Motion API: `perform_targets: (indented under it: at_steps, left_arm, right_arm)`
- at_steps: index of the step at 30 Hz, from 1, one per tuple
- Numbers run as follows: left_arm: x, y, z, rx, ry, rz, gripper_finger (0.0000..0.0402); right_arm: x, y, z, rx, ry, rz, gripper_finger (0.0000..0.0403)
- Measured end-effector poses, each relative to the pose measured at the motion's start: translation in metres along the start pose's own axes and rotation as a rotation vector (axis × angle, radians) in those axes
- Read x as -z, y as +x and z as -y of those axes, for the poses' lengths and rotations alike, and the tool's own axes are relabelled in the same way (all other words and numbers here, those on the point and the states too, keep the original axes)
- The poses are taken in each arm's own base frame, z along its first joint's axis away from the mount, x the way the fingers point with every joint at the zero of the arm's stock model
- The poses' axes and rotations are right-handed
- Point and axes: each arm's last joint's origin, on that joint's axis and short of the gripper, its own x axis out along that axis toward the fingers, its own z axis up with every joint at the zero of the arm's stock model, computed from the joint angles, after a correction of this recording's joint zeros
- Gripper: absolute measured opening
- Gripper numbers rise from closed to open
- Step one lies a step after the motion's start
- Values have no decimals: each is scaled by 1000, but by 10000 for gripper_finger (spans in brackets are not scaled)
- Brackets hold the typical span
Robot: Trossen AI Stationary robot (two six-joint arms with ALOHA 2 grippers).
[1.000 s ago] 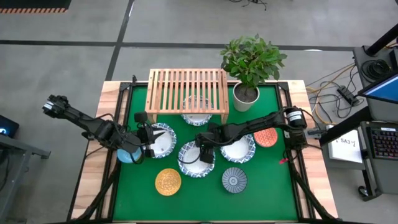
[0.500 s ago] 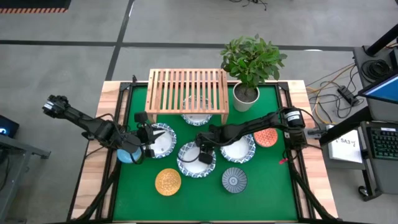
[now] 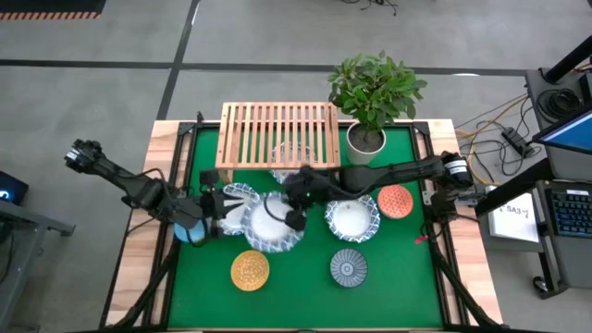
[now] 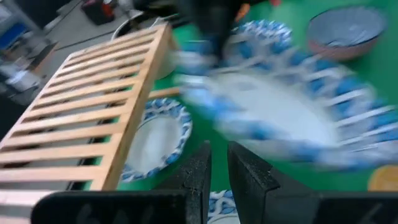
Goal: Place and stack bowls onto a shelf
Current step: Put the white bowl on the shelf
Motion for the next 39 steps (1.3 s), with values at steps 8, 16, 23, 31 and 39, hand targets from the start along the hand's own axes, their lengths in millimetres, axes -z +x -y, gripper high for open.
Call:
perform_targets:
  at_steps: [8,16,23,31,39]
  left_arm:
    - [-1,-19,-8,39,-53,75,36]
    - [3,-23,-13,34,-94,83,36]
    - [9,-29,-12,107,-146,52,36]
    - [14,-37,-18,112,-218,51,36]
    - [16,-40,-25,-6,-247,76,36]
  right_arm:
    - [-61,-11,7,334,65,415,9]
    - [-91,17,13,411,73,475,9]
    - [-101,39,38,507,56,362,9]
    - [-104,52,64,569,78,285,9]
    - [-108,51,92,619,129,292,16]
